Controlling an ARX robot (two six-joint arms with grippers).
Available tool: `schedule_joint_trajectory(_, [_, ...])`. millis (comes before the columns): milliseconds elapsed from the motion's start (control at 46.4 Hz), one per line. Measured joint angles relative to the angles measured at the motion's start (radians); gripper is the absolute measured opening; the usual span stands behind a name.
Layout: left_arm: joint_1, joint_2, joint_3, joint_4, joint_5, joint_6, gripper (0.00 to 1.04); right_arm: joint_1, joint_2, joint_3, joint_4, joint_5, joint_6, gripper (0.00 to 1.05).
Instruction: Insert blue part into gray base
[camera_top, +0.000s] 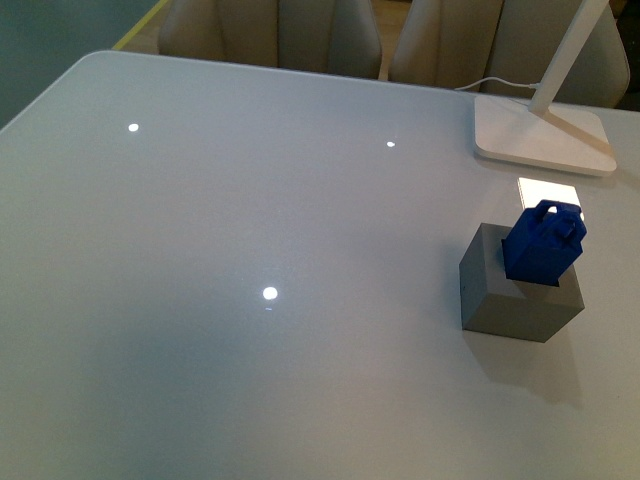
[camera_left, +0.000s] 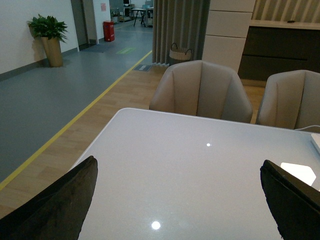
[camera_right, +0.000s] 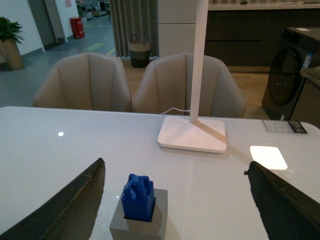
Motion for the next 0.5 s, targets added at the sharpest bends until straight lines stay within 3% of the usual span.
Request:
schedule_joint_trajectory(65, [0.000,0.000,0.000,0.000,0.000,0.000,0.97,0.000,0.000,0.000,0.000,0.000,0.000,0.97])
schedule_joint_trajectory(495, [0.000,0.000,0.000,0.000,0.000,0.000,0.97,0.000,0.000,0.000,0.000,0.000,0.000,0.96])
